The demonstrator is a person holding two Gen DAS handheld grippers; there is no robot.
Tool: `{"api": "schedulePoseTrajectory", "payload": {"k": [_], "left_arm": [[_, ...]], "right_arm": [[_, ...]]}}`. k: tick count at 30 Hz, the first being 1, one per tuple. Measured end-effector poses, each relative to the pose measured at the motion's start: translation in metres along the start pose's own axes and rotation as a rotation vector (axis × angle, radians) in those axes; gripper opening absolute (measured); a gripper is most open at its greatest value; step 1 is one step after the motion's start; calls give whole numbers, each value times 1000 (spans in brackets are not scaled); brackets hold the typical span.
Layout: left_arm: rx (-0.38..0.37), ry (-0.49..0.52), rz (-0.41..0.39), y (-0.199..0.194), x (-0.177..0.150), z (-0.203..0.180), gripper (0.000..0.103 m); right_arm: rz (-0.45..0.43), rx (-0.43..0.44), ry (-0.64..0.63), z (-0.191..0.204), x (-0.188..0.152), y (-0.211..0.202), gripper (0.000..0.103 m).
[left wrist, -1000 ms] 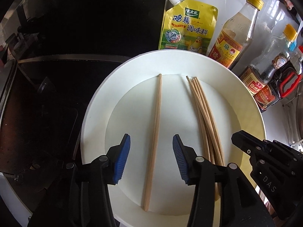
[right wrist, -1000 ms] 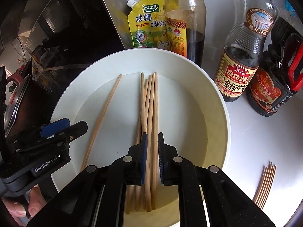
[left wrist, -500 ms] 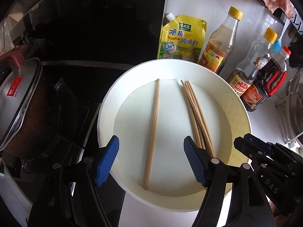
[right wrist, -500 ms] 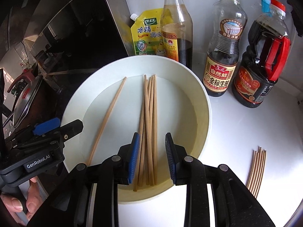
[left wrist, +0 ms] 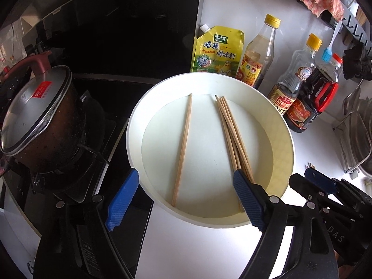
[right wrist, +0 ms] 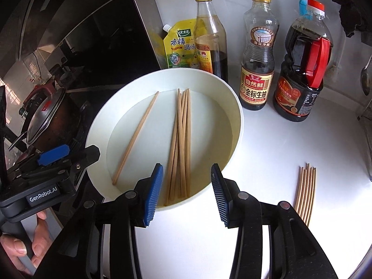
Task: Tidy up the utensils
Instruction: 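Move both open tools back toward the chopstick pile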
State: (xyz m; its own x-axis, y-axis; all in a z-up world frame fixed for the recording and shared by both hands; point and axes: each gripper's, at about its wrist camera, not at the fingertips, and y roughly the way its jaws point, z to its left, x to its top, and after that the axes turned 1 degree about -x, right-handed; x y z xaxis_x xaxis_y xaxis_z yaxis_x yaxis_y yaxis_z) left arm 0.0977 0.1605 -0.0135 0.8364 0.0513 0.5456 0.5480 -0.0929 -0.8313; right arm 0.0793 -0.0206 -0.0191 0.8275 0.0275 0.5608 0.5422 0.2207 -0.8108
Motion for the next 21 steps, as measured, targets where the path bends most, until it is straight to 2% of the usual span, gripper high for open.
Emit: {"api": "schedulePoseTrajectory", "payload": {"k": [1, 6, 8, 14, 21], "left_arm": [[3, -1, -1, -1, -1, -1, 85], [7, -1, -4, -10, -10, -11, 89], [10, 7, -4, -12, -14, -16, 90], [-3, 47, 1, -17, -28, -41, 90], [-52, 115, 1, -24, -44, -82, 90]], "right_arm": [[-2, -2, 0, -1, -3, -3, 47], [-8, -27, -10, -13, -16, -17, 49], [-8, -26, -1, -20, -24, -22, 56], [-1, -52, 47, -51, -46, -33, 57], [10, -106, 125, -95, -71, -49, 62]]}}
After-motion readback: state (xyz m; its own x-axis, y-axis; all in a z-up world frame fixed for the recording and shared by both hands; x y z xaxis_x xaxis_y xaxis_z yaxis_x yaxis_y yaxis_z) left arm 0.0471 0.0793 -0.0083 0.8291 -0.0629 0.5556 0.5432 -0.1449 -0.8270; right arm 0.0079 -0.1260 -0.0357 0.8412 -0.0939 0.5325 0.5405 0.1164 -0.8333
